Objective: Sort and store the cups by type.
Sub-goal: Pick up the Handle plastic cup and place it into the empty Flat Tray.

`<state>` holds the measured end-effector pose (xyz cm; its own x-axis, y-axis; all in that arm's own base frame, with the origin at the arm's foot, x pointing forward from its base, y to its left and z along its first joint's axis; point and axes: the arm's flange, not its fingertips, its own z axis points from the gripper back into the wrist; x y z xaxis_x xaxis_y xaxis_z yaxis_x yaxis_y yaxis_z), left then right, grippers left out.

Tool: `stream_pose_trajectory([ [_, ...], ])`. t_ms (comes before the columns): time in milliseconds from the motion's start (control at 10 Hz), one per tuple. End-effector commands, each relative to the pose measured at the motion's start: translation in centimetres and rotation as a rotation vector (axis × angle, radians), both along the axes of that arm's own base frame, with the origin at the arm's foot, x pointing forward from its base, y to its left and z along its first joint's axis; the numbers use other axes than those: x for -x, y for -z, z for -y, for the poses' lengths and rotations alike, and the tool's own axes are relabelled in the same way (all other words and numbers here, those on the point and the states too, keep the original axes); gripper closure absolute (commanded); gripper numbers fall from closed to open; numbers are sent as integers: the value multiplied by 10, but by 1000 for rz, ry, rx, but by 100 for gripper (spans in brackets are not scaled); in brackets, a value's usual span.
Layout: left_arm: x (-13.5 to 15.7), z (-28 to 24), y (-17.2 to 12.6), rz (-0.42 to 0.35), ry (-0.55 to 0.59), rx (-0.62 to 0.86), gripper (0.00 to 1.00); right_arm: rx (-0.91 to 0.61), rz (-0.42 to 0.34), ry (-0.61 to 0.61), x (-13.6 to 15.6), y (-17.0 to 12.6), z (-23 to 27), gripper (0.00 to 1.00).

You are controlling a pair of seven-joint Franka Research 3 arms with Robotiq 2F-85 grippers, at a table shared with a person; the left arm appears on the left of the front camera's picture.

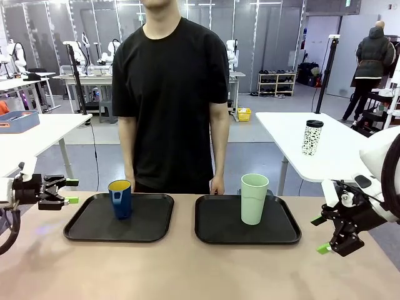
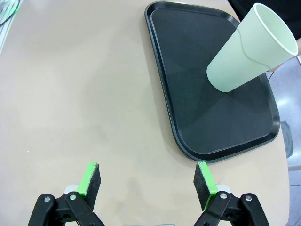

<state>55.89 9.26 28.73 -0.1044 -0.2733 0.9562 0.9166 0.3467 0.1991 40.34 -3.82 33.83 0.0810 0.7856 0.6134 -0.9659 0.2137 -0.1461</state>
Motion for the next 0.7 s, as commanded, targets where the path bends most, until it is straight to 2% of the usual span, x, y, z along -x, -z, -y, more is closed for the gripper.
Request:
stream_pose_trajectory([
  [0,-6,-3,5,6,22,18,0,-2,12,2,-1,2,-1,0],
  [600,-6,-3,5,6,22,18,0,-2,12,2,-1,2,-1,0],
])
